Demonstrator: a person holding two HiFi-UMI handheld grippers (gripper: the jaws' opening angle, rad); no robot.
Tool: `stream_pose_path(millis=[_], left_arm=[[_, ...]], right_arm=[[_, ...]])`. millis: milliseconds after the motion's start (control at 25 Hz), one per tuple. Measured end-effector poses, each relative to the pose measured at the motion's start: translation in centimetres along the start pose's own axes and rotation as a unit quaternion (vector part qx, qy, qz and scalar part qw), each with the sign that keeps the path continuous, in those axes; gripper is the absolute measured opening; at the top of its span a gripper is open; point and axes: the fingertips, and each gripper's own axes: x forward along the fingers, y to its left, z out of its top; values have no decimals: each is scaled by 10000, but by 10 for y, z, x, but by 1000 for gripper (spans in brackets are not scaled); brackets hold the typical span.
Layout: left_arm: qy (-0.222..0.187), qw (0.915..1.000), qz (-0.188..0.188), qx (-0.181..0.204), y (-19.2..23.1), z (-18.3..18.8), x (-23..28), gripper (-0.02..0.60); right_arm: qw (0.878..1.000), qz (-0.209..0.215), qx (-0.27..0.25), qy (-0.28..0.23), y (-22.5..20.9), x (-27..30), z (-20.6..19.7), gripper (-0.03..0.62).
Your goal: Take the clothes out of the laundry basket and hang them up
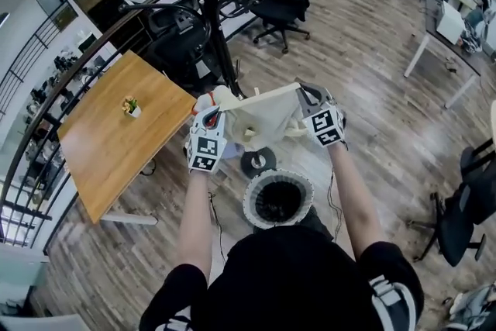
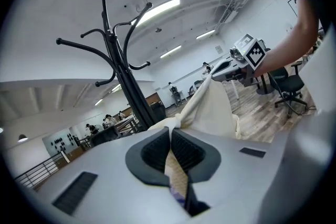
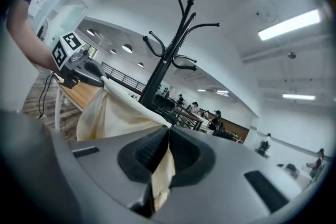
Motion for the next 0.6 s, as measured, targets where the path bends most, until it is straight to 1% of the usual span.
stream_pose_path(millis=[80, 280, 400, 480, 600], left_arm=[[-2, 9997, 220, 68, 17, 11, 3, 24], [-104, 9960, 870, 193, 56, 45, 5, 24], [-142, 9926, 1186, 224, 74, 56, 9, 24], [-31, 9912, 1316, 129, 80, 48, 13, 25], [452, 9901, 1316, -166, 76, 9, 26, 24]], right_arm=[[9997, 119, -50, -224, -14, 17, 21, 15], [9956, 402, -430, -729, -43, 50, 71, 15], [9925, 569, -540, -935, -52, 72, 88, 15], [9917, 758, -530, -893, -47, 88, 80, 15], [9911, 1168, -335, -542, -26, 114, 39, 15]])
